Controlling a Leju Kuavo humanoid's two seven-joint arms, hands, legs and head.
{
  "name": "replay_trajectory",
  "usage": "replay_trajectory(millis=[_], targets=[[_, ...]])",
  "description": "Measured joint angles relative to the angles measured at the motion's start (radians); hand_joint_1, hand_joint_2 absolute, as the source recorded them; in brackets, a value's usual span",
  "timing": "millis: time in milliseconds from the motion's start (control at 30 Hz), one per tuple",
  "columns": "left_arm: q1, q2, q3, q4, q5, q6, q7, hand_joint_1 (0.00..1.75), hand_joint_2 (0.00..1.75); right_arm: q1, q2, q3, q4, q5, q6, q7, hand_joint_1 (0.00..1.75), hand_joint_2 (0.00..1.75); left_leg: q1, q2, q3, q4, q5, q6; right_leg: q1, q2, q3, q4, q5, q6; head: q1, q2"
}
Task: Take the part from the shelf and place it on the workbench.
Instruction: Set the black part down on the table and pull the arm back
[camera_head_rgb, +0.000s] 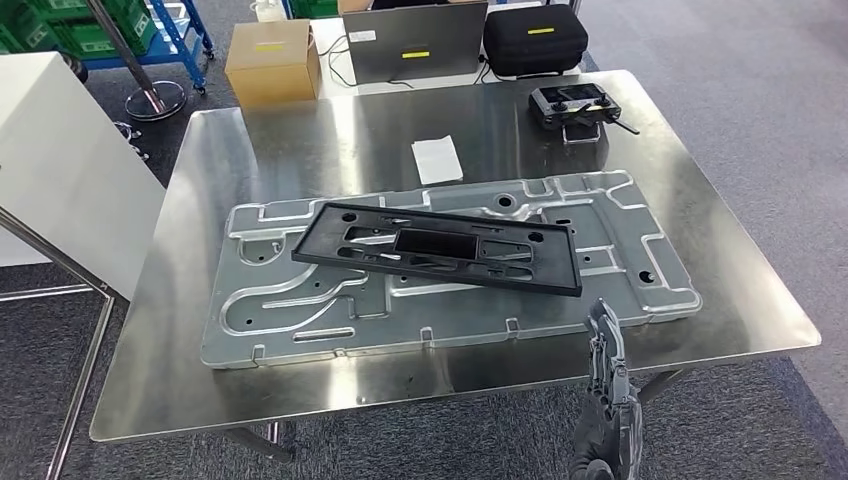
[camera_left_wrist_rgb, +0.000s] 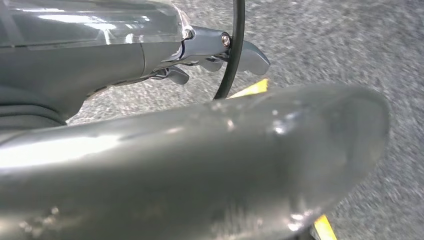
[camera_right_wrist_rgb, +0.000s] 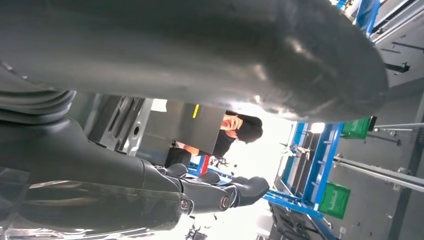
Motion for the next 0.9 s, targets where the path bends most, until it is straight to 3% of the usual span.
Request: replay_trajectory(millis=[67,100,133,233,267,300,367,400,433,467,500,567,633,667,733,800,900], targets=[[-0.003,0.001,0.001,0.000,-0.001,0.002,0.009,0.00,0.00,0.000,0.000,0.000,0.000,0.001,0.000,0.001,0.00,0.00,0.002,-0.002,0.096,-0.150,0.047,-0.001,-0.003,0.001,-0.014,0.006,0.013,0.012,-0.001,0.000],[-0.003,0.002,0.002,0.000,-0.001,0.004,0.013,0.00,0.00,-0.001,0.000,0.000,0.000,0.001,0.000,0.002,0.00,0.00,0.000,-0.005,0.124,-0.201,0.060,0.003,-0.003,0.001,-0.017,0.006,0.020,0.019,-0.001,0.000],[-0.004,0.002,0.002,0.000,-0.003,0.006,0.017,0.00,0.00,-0.002,0.000,0.001,0.000,0.000,0.001,0.004,0.00,0.00,-0.002,-0.007,0.137,-0.229,0.063,0.009,-0.003,0.002,-0.019,0.006,0.027,0.027,-0.002,0.000],[-0.004,0.002,0.003,0.000,-0.009,0.016,0.029,0.00,0.00,-0.004,0.000,0.001,0.001,-0.004,0.009,0.010,0.00,0.00,-0.007,-0.008,0.119,-0.232,0.081,0.036,-0.004,0.004,-0.024,0.001,0.043,0.048,0.001,0.000],[-0.005,0.002,0.004,0.000,-0.012,0.019,0.031,0.00,0.00,-0.004,0.000,0.000,0.001,-0.005,0.012,0.012,0.00,0.00,-0.007,-0.005,0.109,-0.234,0.092,0.047,-0.005,0.005,-0.031,0.012,0.023,0.052,0.002,0.000],[-0.005,0.002,0.005,0.000,-0.015,0.021,0.034,0.00,0.00,-0.004,0.000,0.000,0.001,-0.006,0.013,0.013,0.00,0.00,-0.007,-0.002,0.097,-0.236,0.104,0.057,-0.006,0.006,-0.044,0.044,-0.017,0.054,0.003,0.000],[-0.006,0.002,0.007,0.000,-0.018,0.023,0.038,0.00,0.00,-0.004,0.000,0.000,0.002,-0.008,0.017,0.014,0.00,0.00,-0.011,0.002,0.068,-0.235,0.127,0.070,-0.004,0.006,-0.078,0.161,-0.124,0.055,0.007,0.000],[-0.006,0.003,0.008,0.000,-0.019,0.024,0.040,0.00,0.00,-0.005,0.000,0.000,0.003,-0.008,0.019,0.014,0.00,0.00,-0.016,0.004,0.054,-0.234,0.138,0.073,-0.002,0.006,-0.090,0.225,-0.158,0.055,0.008,0.000],[-0.006,0.003,0.009,0.000,-0.019,0.025,0.041,0.00,0.00,-0.005,0.000,0.000,0.003,-0.009,0.021,0.015,0.00,0.00,-0.020,0.005,0.039,-0.233,0.149,0.075,0.001,0.006,-0.092,0.269,-0.168,0.053,0.008,0.000],[-0.006,0.003,0.009,0.000,-0.020,0.025,0.043,0.00,0.00,-0.005,0.000,0.000,0.004,-0.010,0.024,0.015,0.00,0.00,-0.025,0.006,0.024,-0.232,0.160,0.076,0.005,0.006,-0.078,0.283,-0.154,0.048,0.008,0.000],[-0.006,0.003,0.010,0.000,-0.021,0.026,0.044,0.00,0.00,-0.006,0.000,0.000,0.004,-0.011,0.027,0.015,0.00,0.00,-0.031,0.006,0.010,-0.231,0.171,0.076,0.010,0.007,-0.045,0.259,-0.128,0.039,0.008,0.000],[-0.006,0.000,0.010,0.000,-0.022,0.027,0.046,0.00,0.00,-0.011,0.000,0.000,0.004,-0.012,0.032,0.017,0.00,0.00,-0.039,0.005,-0.012,-0.229,0.190,0.076,0.027,0.007,0.068,0.123,-0.095,0.010,0.007,0.000],[-0.006,-0.003,0.010,0.000,-0.023,0.028,0.047,0.00,0.00,-0.019,0.001,0.000,0.004,-0.012,0.037,0.021,0.00,0.00,-0.040,0.006,-0.021,-0.227,0.206,0.071,0.041,0.006,0.161,-0.013,-0.106,-0.013,0.006,0.000],[-0.007,-0.004,0.011,0.000,-0.023,0.029,0.047,0.00,0.00,-0.022,0.002,0.000,0.004,-0.012,0.041,0.024,0.00,0.00,-0.039,0.006,-0.024,-0.227,0.213,0.066,0.046,0.005,0.180,-0.047,-0.113,-0.019,0.006,0.000],[-0.008,-0.003,0.013,0.000,-0.023,0.030,0.047,0.00,0.00,-0.026,0.006,0.000,0.004,-0.012,0.047,0.030,0.00,0.00,-0.036,0.005,-0.029,-0.226,0.223,0.055,0.044,0.004,0.176,-0.063,-0.097,-0.023,0.007,0.000],[-0.007,-0.001,0.016,0.000,-0.024,0.030,0.049,0.00,0.00,-0.031,0.010,0.000,0.005,-0.012,0.055,0.038,0.00,0.00,-0.034,0.003,-0.046,-0.190,0.176,0.043,0.036,-0.001,0.158,-0.071,-0.072,-0.031,0.006,0.000],[-0.007,0.001,0.018,0.000,-0.029,0.031,0.052,0.00,0.00,-0.036,0.016,0.000,0.007,-0.012,0.066,0.044,0.00,0.00,-0.020,0.001,-0.091,-0.023,0.036,0.019,0.028,-0.005,0.110,-0.067,-0.036,-0.032,0.002,0.000]])
